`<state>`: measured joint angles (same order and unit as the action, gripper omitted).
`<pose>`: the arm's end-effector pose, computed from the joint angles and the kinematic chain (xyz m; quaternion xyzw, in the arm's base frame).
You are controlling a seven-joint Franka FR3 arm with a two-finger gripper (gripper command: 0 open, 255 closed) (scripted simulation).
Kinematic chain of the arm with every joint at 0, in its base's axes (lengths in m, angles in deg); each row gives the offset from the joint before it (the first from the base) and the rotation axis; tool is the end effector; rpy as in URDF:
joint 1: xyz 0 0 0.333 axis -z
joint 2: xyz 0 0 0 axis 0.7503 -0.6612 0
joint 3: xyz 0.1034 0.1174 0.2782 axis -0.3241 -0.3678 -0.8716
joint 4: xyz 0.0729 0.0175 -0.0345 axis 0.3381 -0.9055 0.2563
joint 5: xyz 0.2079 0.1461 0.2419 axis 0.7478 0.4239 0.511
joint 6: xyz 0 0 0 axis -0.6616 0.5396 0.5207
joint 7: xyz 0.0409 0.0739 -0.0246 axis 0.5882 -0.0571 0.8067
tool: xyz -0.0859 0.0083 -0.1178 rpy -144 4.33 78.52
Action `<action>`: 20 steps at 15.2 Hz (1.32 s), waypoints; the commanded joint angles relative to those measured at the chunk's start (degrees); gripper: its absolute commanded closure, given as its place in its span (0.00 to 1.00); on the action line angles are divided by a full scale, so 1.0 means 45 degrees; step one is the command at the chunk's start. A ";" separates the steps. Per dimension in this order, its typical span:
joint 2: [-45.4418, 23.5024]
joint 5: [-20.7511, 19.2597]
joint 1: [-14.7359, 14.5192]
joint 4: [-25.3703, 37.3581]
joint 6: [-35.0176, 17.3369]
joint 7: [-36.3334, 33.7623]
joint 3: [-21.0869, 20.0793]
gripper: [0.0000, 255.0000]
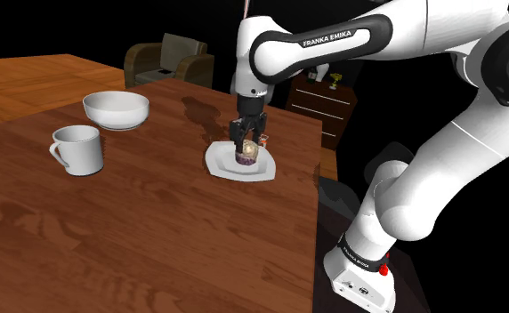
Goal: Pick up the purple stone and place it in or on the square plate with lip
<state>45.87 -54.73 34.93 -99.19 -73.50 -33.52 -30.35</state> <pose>0.3907 0.0863 0.4358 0.9978 -0.0001 -0.0645 0.0123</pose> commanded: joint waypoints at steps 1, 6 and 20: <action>-0.0031 0.0002 -0.0001 -0.0131 -0.0178 -0.0001 0.0000 1.00; -0.0032 0.0002 -0.0001 -0.0129 -0.0179 -0.0001 0.0000 1.00; 0.0061 0.0002 -0.0001 0.1414 0.1458 -0.0001 -0.0003 0.00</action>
<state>45.99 -54.69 34.89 -93.17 -67.49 -33.59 -30.41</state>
